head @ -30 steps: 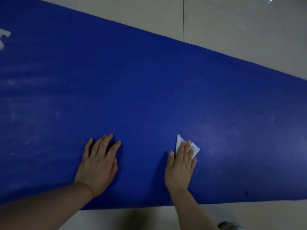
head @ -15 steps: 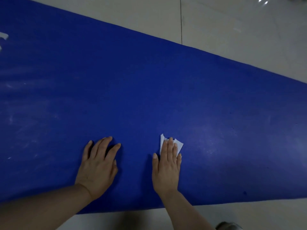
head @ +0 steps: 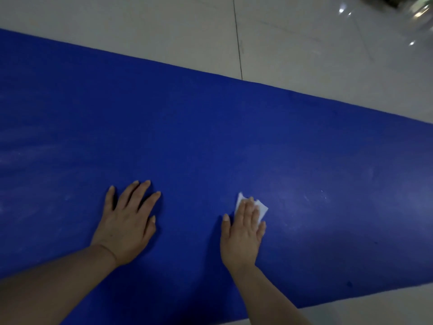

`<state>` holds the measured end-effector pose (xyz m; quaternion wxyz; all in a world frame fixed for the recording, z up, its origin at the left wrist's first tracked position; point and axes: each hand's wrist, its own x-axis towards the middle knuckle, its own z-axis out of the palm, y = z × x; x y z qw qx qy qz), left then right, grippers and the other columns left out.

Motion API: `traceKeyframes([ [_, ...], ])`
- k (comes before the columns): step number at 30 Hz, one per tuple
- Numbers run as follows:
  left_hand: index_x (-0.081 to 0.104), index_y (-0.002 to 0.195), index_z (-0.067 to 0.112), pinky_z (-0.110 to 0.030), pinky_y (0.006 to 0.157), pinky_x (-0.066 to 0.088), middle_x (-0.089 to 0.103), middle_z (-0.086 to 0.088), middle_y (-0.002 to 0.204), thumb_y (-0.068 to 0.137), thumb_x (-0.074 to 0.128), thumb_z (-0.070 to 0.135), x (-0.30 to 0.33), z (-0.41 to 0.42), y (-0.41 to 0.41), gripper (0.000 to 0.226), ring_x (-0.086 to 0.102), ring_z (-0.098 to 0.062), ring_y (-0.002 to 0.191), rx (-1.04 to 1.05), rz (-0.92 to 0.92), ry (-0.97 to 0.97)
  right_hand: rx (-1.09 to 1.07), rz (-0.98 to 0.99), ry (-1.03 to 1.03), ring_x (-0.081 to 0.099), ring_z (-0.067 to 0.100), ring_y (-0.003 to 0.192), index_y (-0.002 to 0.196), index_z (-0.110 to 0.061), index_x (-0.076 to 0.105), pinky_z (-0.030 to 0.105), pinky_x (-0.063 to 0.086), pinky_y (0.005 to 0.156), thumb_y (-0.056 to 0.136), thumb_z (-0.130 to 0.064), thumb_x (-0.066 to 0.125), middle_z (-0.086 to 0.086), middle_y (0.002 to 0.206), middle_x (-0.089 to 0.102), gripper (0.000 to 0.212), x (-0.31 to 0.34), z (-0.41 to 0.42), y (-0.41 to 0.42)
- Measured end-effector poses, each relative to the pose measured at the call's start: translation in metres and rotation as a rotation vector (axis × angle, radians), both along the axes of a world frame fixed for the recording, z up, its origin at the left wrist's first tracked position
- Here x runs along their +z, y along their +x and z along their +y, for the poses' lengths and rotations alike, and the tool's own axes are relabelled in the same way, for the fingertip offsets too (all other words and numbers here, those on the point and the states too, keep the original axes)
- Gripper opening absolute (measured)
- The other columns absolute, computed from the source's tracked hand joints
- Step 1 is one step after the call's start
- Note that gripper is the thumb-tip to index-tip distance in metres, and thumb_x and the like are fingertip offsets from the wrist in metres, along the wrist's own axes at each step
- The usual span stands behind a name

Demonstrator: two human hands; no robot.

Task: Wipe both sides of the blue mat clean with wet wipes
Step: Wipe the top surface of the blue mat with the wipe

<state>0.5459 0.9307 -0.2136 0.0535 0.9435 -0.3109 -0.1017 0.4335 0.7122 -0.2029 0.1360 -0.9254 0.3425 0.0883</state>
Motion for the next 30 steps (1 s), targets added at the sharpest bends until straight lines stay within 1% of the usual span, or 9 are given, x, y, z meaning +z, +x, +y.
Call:
traceKeyframes([
  [2, 0.059, 0.128, 0.008, -0.065, 0.105, 0.023, 0.045, -0.015, 0.141, 0.087, 0.032, 0.038, 0.001, 0.000, 0.001, 0.058, 0.040, -0.035, 0.130, 0.000, -0.001, 0.003, 0.195, -0.003, 0.034, -0.022, 0.010, 0.142, 0.145, -0.021, -0.018, 0.037, -0.016, 0.114, 0.074, -0.069, -0.031, -0.009, 0.154, -0.024, 0.086, -0.001, 0.015, 0.006],
  [5, 0.059, 0.128, 0.008, -0.065, 0.105, 0.023, 0.044, -0.015, 0.141, 0.087, 0.032, 0.038, 0.001, 0.000, 0.000, 0.058, 0.040, -0.034, 0.130, -0.003, -0.003, -0.007, 0.315, -0.039, 0.015, -0.009, 0.012, 0.145, 0.150, -0.018, -0.003, 0.037, -0.006, 0.117, 0.086, -0.065, -0.019, -0.007, 0.158, -0.009, 0.081, -0.002, 0.002, 0.004],
  [10, 0.058, 0.128, 0.009, -0.064, 0.106, 0.022, 0.044, -0.014, 0.142, 0.087, 0.033, 0.039, 0.000, 0.001, 0.001, 0.057, 0.039, -0.034, 0.131, -0.006, -0.007, -0.013, -0.084, 0.029, -0.054, -0.005, 0.017, 0.147, 0.152, -0.014, 0.000, 0.042, 0.000, 0.120, 0.101, -0.045, 0.016, 0.000, 0.161, -0.004, 0.062, -0.007, -0.036, 0.013],
  [13, 0.058, 0.128, 0.009, -0.065, 0.106, 0.023, 0.045, -0.014, 0.142, 0.087, 0.033, 0.039, -0.001, 0.001, 0.001, 0.057, 0.039, -0.034, 0.131, -0.008, -0.004, -0.007, 0.064, -0.058, -0.099, 0.010, 0.024, 0.147, 0.152, -0.009, 0.012, 0.049, 0.009, 0.117, 0.095, -0.052, 0.007, 0.007, 0.160, 0.011, 0.072, -0.009, 0.001, 0.033],
  [17, 0.058, 0.129, 0.009, -0.065, 0.106, 0.024, 0.044, -0.014, 0.143, 0.087, 0.033, 0.039, 0.000, 0.000, 0.001, 0.057, 0.039, -0.034, 0.132, -0.008, 0.001, -0.004, 0.412, -0.080, -0.051, 0.014, 0.020, 0.145, 0.151, -0.011, 0.021, 0.042, 0.009, 0.115, 0.097, -0.055, -0.002, 0.001, 0.159, 0.014, 0.073, -0.009, 0.019, 0.043],
  [19, 0.058, 0.128, 0.009, -0.065, 0.106, 0.025, 0.045, -0.014, 0.142, 0.087, 0.033, 0.039, 0.000, 0.000, 0.002, 0.057, 0.039, -0.034, 0.131, -0.008, -0.002, -0.008, 0.309, -0.103, -0.119, 0.023, 0.023, 0.144, 0.149, -0.009, 0.025, 0.045, 0.018, 0.114, 0.099, -0.051, 0.009, 0.005, 0.157, 0.021, 0.068, -0.010, -0.010, 0.045],
  [23, 0.058, 0.129, 0.009, -0.066, 0.106, 0.025, 0.043, -0.014, 0.142, 0.087, 0.033, 0.039, -0.004, 0.001, 0.001, 0.057, 0.039, -0.034, 0.132, -0.011, -0.021, -0.021, 0.012, 0.047, -0.058, -0.005, 0.018, 0.147, 0.153, -0.012, 0.000, 0.043, 0.001, 0.120, 0.100, -0.046, 0.015, 0.001, 0.161, -0.005, 0.065, -0.007, -0.041, 0.057],
  [28, 0.059, 0.128, 0.009, -0.065, 0.106, 0.024, 0.044, -0.014, 0.142, 0.086, 0.033, 0.039, -0.005, 0.001, 0.001, 0.057, 0.038, -0.034, 0.131, -0.007, -0.043, -0.043, 0.346, 0.013, -0.032, -0.010, 0.016, 0.146, 0.152, -0.016, -0.004, 0.039, -0.008, 0.116, 0.082, -0.064, -0.022, -0.002, 0.160, -0.011, 0.087, -0.004, 0.009, 0.059],
  [30, 0.058, 0.129, 0.009, -0.065, 0.106, 0.024, 0.044, -0.014, 0.142, 0.087, 0.033, 0.039, -0.006, 0.001, 0.001, 0.057, 0.038, -0.034, 0.131, -0.011, -0.056, -0.055, 0.327, -0.042, -0.030, 0.000, 0.017, 0.147, 0.153, -0.014, 0.004, 0.039, 0.000, 0.117, 0.088, -0.062, -0.013, 0.000, 0.161, 0.000, 0.082, -0.006, -0.004, 0.056],
])
